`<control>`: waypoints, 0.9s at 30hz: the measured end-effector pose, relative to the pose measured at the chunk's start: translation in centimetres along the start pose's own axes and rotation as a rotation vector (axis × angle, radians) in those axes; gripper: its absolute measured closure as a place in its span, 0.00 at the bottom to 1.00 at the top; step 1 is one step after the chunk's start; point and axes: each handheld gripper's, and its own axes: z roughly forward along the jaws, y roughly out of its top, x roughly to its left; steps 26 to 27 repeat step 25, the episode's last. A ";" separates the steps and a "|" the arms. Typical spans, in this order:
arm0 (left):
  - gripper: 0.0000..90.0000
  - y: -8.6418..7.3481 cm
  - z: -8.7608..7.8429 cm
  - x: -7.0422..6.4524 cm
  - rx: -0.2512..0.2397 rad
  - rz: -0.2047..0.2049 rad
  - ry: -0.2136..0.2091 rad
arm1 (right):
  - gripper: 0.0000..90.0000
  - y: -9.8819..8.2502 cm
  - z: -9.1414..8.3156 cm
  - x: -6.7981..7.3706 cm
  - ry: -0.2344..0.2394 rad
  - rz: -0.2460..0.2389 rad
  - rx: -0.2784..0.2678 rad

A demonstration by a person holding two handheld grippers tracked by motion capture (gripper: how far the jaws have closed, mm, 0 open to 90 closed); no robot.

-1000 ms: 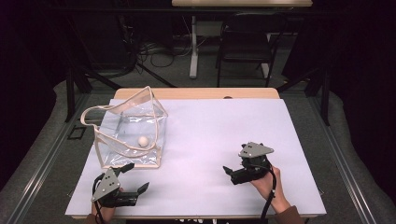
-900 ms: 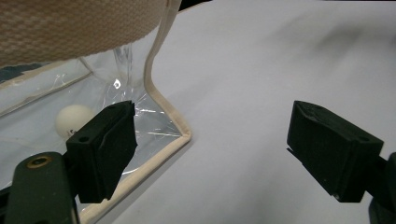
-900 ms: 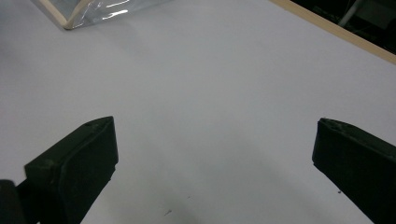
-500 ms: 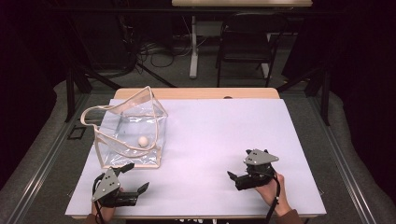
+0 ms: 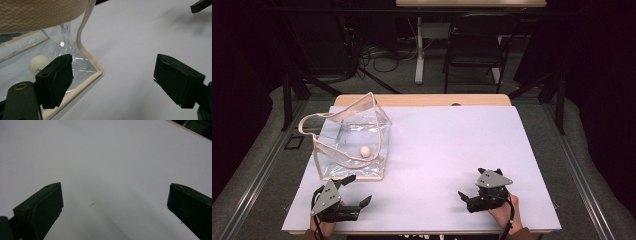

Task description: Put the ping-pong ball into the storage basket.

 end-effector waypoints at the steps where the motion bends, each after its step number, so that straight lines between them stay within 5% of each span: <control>1: 0.18 0.0 0.0 0.0 0.001 0.001 -0.001 | 0.00 -0.2 0.0 0.0 -0.004 -0.002 -0.004; 27: 0.18 0.0 0.0 0.0 0.014 0.007 -0.004 | 0.00 -2.2 -1.4 -0.2 -0.040 0.035 -0.026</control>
